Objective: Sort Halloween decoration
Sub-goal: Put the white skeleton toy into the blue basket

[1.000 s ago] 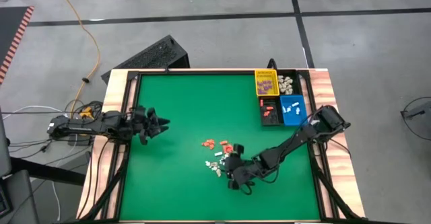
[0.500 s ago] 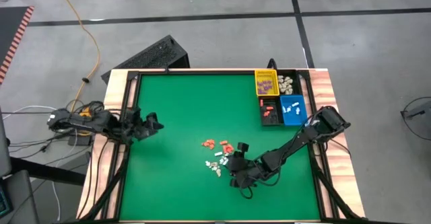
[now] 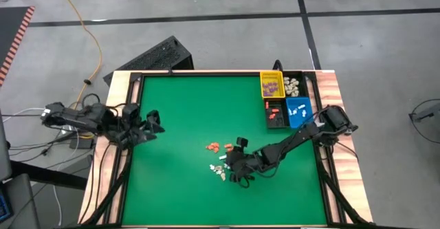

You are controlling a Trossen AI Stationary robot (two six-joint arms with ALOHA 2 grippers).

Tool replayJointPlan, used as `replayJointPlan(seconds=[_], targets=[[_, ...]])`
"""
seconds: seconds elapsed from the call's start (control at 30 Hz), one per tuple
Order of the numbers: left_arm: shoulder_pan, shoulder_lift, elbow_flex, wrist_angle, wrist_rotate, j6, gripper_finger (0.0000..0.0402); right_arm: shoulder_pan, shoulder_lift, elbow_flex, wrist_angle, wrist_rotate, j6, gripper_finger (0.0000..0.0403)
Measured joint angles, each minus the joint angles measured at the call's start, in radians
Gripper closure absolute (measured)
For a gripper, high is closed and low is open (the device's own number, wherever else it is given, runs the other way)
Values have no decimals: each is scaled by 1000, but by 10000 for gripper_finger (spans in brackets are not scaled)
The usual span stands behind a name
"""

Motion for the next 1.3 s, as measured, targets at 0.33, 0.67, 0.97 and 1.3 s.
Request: replayJointPlan(seconds=[0.33,0.67,0.97,1.3], targets=[[-47,197,391,-823,48,265,221,-66,0,0,15,-147,-91,208],[-196,216,196,-675,-140,268,221,-89,0,0,17,-156,-144,211],[-246,217,-14,-378,-268,258,221,-117,0,0,15,-225,-145,211],[-247,217,-149,-199,-384,219,221,-112,32,0,6,-250,-142,211]])
